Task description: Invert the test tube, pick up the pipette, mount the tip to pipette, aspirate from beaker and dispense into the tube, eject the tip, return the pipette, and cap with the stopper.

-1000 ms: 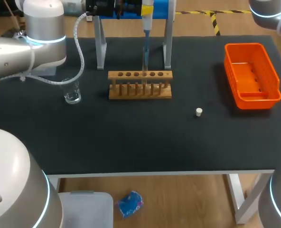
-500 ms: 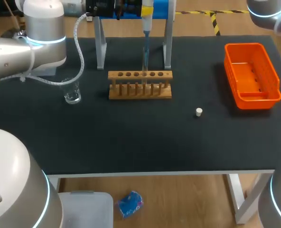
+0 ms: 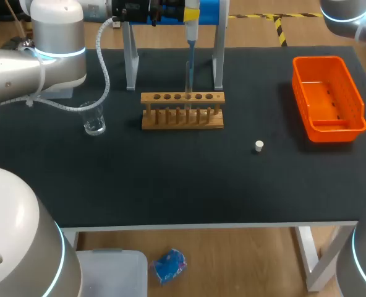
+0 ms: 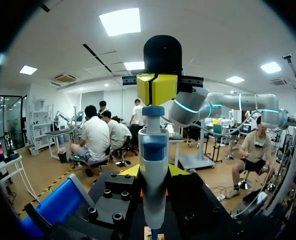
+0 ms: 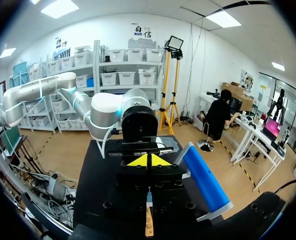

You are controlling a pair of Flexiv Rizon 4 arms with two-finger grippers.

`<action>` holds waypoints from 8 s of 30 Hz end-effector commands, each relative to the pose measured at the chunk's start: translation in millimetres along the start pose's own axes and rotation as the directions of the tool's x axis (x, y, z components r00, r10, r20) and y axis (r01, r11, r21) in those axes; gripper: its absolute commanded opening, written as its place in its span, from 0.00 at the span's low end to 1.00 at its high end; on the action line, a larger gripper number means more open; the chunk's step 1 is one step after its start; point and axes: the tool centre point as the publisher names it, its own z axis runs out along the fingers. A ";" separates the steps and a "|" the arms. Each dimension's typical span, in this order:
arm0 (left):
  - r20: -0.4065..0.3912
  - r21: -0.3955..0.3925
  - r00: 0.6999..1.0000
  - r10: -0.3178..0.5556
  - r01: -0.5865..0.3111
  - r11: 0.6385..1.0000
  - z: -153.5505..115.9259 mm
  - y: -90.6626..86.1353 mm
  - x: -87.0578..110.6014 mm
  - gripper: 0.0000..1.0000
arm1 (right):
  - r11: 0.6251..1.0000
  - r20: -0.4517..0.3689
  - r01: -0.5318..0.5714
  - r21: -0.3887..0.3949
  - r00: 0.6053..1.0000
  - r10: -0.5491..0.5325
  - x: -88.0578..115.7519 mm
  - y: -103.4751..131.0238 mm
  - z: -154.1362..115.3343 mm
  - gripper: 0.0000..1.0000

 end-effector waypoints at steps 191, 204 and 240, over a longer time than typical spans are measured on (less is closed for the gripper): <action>-0.001 -0.021 0.999 0.053 -0.053 0.998 -0.5 -28.3 7.0 0.00 | 0.991 -0.057 -0.081 -0.108 0.996 0.075 33.2 -219.0 17.9 1.00; -0.005 -0.030 0.998 0.058 -0.058 0.998 0.8 -34.5 7.2 0.00 | 0.991 -0.057 -0.081 -0.108 0.996 0.075 33.2 -219.0 17.9 1.00; -0.010 -0.053 0.996 0.090 -0.090 0.994 2.6 -58.0 12.2 0.00 | 0.991 -0.057 -0.081 -0.108 0.996 0.075 33.2 -219.0 17.9 1.00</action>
